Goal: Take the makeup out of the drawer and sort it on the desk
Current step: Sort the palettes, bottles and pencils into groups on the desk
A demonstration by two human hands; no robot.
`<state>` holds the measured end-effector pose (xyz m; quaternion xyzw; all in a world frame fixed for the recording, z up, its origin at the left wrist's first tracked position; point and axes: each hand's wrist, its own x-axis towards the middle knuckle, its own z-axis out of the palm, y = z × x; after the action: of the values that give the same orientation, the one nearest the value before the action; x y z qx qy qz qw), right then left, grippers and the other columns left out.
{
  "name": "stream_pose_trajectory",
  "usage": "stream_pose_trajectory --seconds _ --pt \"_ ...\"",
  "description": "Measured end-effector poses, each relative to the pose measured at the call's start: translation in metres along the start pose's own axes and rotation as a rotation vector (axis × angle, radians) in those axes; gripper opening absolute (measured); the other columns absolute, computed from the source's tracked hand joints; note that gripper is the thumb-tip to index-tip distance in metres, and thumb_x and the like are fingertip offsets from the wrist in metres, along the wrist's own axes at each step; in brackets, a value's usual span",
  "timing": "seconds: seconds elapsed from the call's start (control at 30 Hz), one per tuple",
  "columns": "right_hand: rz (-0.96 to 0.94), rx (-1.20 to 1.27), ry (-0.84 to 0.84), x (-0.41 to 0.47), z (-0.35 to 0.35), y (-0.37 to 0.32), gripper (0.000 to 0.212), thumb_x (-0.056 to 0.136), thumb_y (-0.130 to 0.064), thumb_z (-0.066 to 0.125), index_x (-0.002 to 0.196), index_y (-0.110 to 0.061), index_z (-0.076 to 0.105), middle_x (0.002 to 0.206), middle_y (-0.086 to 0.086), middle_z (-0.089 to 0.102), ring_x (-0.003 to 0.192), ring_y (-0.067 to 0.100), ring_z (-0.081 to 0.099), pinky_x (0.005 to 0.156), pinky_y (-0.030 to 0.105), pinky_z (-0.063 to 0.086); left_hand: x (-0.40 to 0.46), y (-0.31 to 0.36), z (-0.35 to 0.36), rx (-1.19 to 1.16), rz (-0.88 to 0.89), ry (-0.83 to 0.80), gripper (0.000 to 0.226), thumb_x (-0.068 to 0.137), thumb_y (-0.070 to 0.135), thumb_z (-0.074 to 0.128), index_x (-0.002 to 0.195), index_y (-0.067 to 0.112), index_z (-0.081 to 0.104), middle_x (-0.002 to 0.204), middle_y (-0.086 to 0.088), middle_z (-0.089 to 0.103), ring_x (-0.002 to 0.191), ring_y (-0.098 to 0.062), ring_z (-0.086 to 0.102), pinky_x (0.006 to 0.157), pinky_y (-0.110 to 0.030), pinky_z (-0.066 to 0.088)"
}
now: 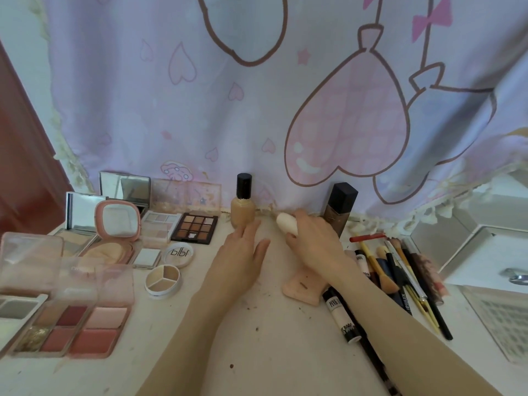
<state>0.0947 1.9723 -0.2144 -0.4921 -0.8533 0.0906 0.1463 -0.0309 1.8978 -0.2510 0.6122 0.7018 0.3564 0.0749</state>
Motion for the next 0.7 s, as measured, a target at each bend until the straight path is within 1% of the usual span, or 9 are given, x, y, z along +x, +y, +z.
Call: stream_pose_trajectory --seconds 0.03,0.1,0.17,0.23,0.37,0.47,0.57,0.63,0.7 --pt "-0.023 0.081 0.02 -0.003 -0.006 0.001 0.033 0.09 -0.026 0.055 0.119 -0.013 0.048 0.112 0.007 0.057 0.1 0.023 0.053 0.078 0.032 0.043 0.002 0.003 -0.001 -0.155 0.03 0.054 0.043 0.097 0.03 0.038 0.138 0.018 0.033 0.136 -0.006 0.043 0.122 -0.022 0.044 0.092 -0.026 0.035" --pt "0.0 0.369 0.036 -0.014 -0.02 0.0 0.031 0.086 -0.029 0.062 0.113 -0.018 0.052 0.102 -0.002 0.056 0.091 0.014 0.054 0.074 0.025 0.046 0.003 0.009 -0.005 -0.351 0.075 0.167 0.043 0.096 0.035 0.035 0.137 0.022 0.033 0.132 0.0 0.045 0.116 -0.006 0.047 0.087 -0.016 0.036" --pt "0.121 0.874 -0.075 -0.029 -0.033 -0.001 0.029 0.083 -0.026 0.066 0.107 -0.014 0.056 0.097 0.001 0.06 0.08 0.01 0.059 0.061 0.02 0.05 0.0 0.014 -0.008 -0.364 0.144 0.224 0.045 0.097 0.04 0.033 0.139 0.024 0.031 0.126 0.006 0.043 0.107 0.004 0.045 0.085 -0.006 0.034" --pt "0.25 1.29 -0.21 -0.044 -0.039 0.003 0.037 0.082 -0.029 0.063 0.108 -0.003 0.059 0.086 0.011 0.065 0.062 0.014 0.06 0.047 0.019 0.046 -0.006 0.022 -0.008 -0.349 0.253 0.219 0.046 0.094 0.041 0.03 0.135 0.023 0.036 0.124 0.005 0.045 0.106 0.0 0.046 0.087 -0.004 0.032" --pt "0.421 1.644 -0.331 -0.063 -0.037 0.015 0.041 0.088 -0.038 0.052 0.1 0.001 0.058 0.059 0.015 0.06 0.029 0.011 0.04 0.028 0.015 0.027 -0.017 0.041 -0.003 -0.28 0.446 0.243 0.028 0.09 0.035 0.036 0.113 0.021 0.046 0.102 0.005 0.051 0.087 -0.001 0.047 0.074 -0.01 0.038" --pt "0.373 1.635 -0.385 -0.069 -0.034 0.019 0.051 0.079 -0.045 0.055 0.096 0.003 0.057 0.052 0.012 0.053 0.026 0.009 0.034 0.027 0.015 0.022 -0.02 0.047 -0.002 -0.351 0.383 0.278 0.01 0.085 0.038 0.038 0.093 0.031 0.042 0.083 0.017 0.047 0.072 0.006 0.047 0.064 -0.006 0.036" --pt "0.258 1.498 -0.318 -0.073 -0.03 0.016 0.058 0.077 -0.048 0.052 0.098 0.006 0.056 0.044 0.009 0.045 0.03 0.009 0.033 0.03 0.017 0.022 -0.021 0.047 -0.003 -0.502 0.249 0.333 0.005 0.079 0.036 0.038 0.082 0.035 0.041 0.064 0.016 0.051 0.062 0.006 0.049 0.055 -0.005 0.035" --pt "0.205 1.457 -0.247 -0.074 -0.026 0.015 0.058 0.076 -0.048 0.052 0.094 0.007 0.056 0.048 0.01 0.04 0.034 0.012 0.034 0.032 0.018 0.024 -0.019 0.048 -0.002 -0.52 0.223 0.333 0.007 0.077 0.036 0.038 0.077 0.032 0.043 0.065 0.017 0.056 0.057 0.004 0.048 0.052 -0.007 0.034" --pt "0.189 1.383 -0.158 -0.076 -0.022 0.015 0.061 0.073 -0.05 0.053 0.095 0.006 0.058 0.047 0.011 0.042 0.038 0.014 0.038 0.037 0.019 0.029 -0.02 0.048 0.0 -0.515 0.209 0.332 0.018 0.077 0.036 0.037 0.074 0.021 0.046 0.066 0.019 0.055 0.055 0.002 0.045 0.051 -0.009 0.033"
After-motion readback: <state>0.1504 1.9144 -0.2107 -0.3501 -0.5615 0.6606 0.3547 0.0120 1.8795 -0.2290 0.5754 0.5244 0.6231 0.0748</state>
